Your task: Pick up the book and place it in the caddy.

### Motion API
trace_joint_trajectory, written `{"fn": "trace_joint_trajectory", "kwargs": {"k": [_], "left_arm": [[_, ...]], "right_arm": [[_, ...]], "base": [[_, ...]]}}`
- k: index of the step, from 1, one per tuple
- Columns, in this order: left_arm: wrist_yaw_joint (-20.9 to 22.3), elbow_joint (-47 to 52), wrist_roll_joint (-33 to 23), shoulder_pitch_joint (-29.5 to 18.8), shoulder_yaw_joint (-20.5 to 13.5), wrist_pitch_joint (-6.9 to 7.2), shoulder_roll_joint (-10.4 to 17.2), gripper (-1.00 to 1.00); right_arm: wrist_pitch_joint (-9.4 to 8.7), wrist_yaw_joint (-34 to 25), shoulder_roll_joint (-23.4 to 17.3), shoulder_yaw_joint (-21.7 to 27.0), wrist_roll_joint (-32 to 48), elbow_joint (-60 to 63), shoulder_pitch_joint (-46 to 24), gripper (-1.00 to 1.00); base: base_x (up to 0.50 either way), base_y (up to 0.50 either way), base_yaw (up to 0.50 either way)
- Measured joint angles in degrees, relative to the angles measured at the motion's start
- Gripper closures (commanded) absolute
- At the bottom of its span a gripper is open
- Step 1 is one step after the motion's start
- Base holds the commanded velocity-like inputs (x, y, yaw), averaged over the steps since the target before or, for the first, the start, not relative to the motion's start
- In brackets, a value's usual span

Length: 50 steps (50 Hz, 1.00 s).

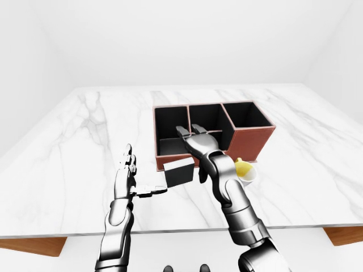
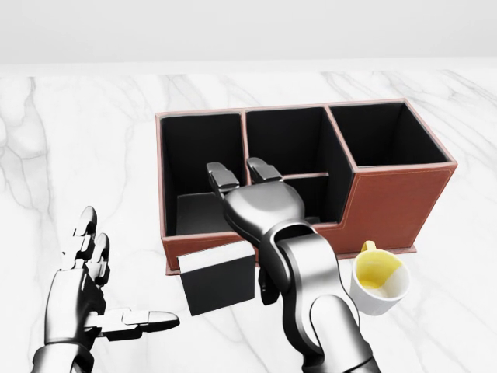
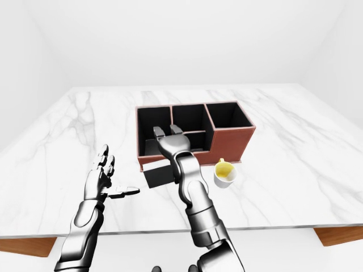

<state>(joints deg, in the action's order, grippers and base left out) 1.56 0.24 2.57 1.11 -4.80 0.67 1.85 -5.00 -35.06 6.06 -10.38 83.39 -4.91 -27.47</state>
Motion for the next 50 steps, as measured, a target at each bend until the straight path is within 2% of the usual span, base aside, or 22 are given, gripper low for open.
{"fn": "trace_joint_trajectory", "kwargs": {"k": [23, 50], "left_arm": [[-0.01, -0.03, -0.04, -0.03, 0.00, -0.02, -0.01, -1.00], [0.05, 0.22, 0.10, 0.02, -0.05, 0.16, -0.01, -1.00]], "right_arm": [[0.00, 6.00, 0.58, -1.21, -1.42, -7.94, 1.13, -1.00], [0.00, 12.05, 3.20, -3.58, -1.97, -15.93, 1.73, -1.00]], "base": [[0.00, 0.00, 0.00], [0.00, 0.00, 0.00]]}}
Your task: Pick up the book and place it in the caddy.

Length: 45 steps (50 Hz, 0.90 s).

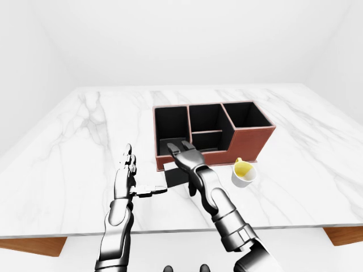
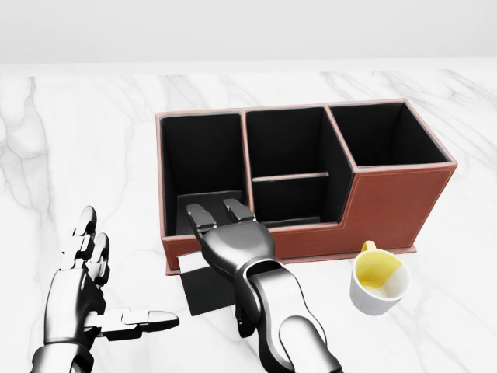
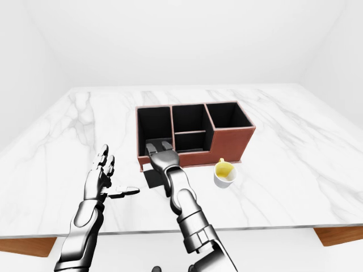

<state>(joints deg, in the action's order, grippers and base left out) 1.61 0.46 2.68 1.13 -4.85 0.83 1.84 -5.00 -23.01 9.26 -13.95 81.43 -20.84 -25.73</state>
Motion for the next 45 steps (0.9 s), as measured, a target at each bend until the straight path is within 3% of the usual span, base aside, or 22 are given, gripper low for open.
{"fn": "trace_joint_trajectory", "kwargs": {"k": [45], "left_arm": [[0.30, -0.09, 0.78, -0.14, -0.02, 0.17, 0.00, -1.00]], "right_arm": [[0.00, 8.03, 2.52, -1.36, -1.62, -11.71, -1.89, -1.00]], "base": [[0.00, 0.00, 0.00]]}}
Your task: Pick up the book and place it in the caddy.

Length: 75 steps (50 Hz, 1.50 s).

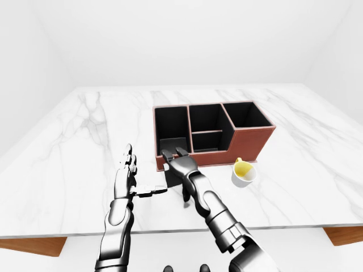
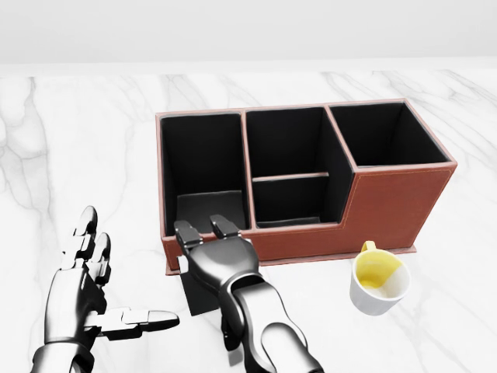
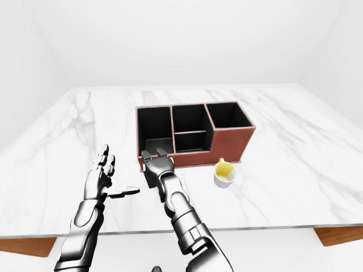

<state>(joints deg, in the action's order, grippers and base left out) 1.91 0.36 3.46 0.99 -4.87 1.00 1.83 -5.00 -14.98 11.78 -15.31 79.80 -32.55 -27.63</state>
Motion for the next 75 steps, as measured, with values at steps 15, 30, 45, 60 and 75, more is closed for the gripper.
{"fn": "trace_joint_trajectory", "kwargs": {"k": [15, 30, 45, 60, 75], "left_arm": [[0.04, 0.17, 0.03, 0.05, 0.02, 0.12, -0.01, -1.00], [0.10, 0.72, 0.02, 0.29, 0.03, 0.41, -0.05, -1.00], [0.23, 0.59, -0.04, 0.29, 0.14, 0.25, -0.09, -1.00], [0.27, 0.51, -0.01, 0.34, 0.14, 0.10, -0.09, -1.00], [0.21, 0.64, -0.02, 0.39, 0.15, 0.19, -0.12, -1.00]], "right_arm": [[0.00, 1.56, 0.12, 0.72, -0.81, -3.17, -2.79, -1.00], [0.00, 4.16, 0.61, 0.88, -0.78, -8.40, -6.46, 1.00], [0.00, 4.71, 0.66, 0.81, -0.86, -11.34, -7.12, 1.00], [0.00, -2.95, 0.57, 0.33, 2.66, 3.19, -5.16, 1.00], [-0.01, -21.09, 2.92, 0.05, 13.47, 29.13, -4.54, 1.00]], "base": [[0.00, 0.00, 0.00], [0.00, 0.00, 0.00], [0.00, 0.00, 0.00], [0.00, 0.00, 0.00], [0.00, 0.00, 0.00]]}}
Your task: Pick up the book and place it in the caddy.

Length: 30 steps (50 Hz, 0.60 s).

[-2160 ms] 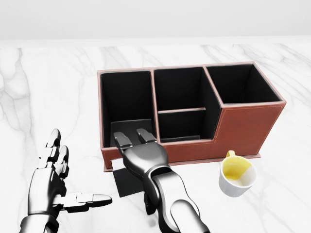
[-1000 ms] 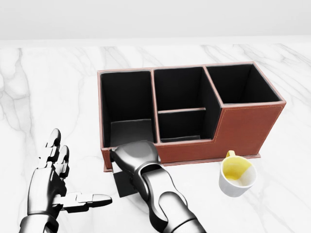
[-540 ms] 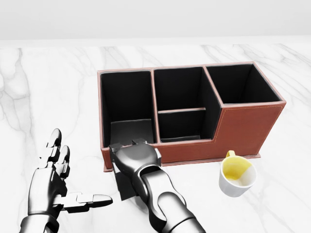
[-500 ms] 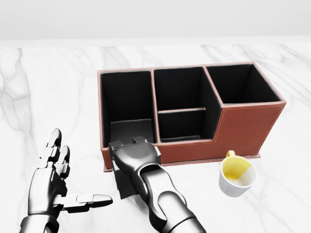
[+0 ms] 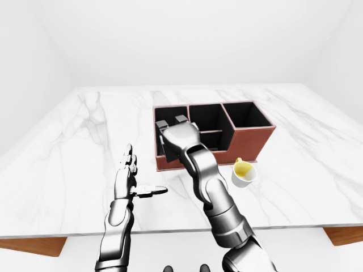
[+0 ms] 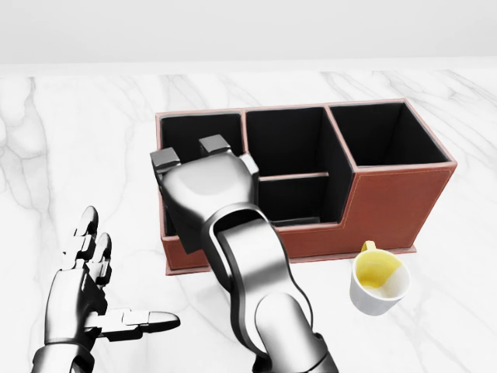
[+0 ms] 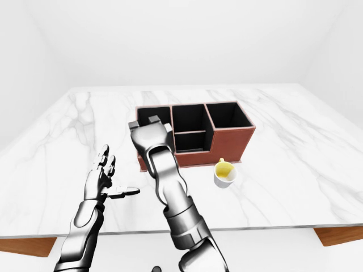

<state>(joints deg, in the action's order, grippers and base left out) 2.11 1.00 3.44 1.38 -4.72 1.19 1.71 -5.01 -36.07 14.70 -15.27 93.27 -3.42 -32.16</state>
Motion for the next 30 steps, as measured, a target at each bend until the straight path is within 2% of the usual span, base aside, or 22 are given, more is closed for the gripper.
{"fn": "trace_joint_trajectory", "kwargs": {"k": [4, 13, 22, 30], "left_arm": [[0.00, -0.23, 0.02, -0.10, -0.04, -0.13, 0.02, -1.00], [-0.03, -0.56, 0.03, -0.20, -0.07, -0.35, 0.05, -1.00], [-0.06, -0.51, 0.04, -0.20, -0.08, -0.31, 0.07, -1.00], [-0.08, -0.39, 0.02, -0.16, -0.06, -0.24, 0.06, -1.00]], "right_arm": [[0.00, -3.95, 1.07, 0.26, 2.58, 4.50, -0.87, 1.00], [0.00, -3.93, 2.46, 2.35, 6.31, 10.11, -6.03, 1.00], [-0.01, -3.92, 0.54, 5.38, 5.72, 9.33, -12.67, 1.00], [0.00, -3.92, -2.11, 7.18, 3.66, 6.75, -15.87, 1.00]], "base": [[0.00, 0.00, 0.00], [0.00, 0.00, 0.00], [0.00, 0.00, 0.00], [0.00, 0.00, 0.00]]}}
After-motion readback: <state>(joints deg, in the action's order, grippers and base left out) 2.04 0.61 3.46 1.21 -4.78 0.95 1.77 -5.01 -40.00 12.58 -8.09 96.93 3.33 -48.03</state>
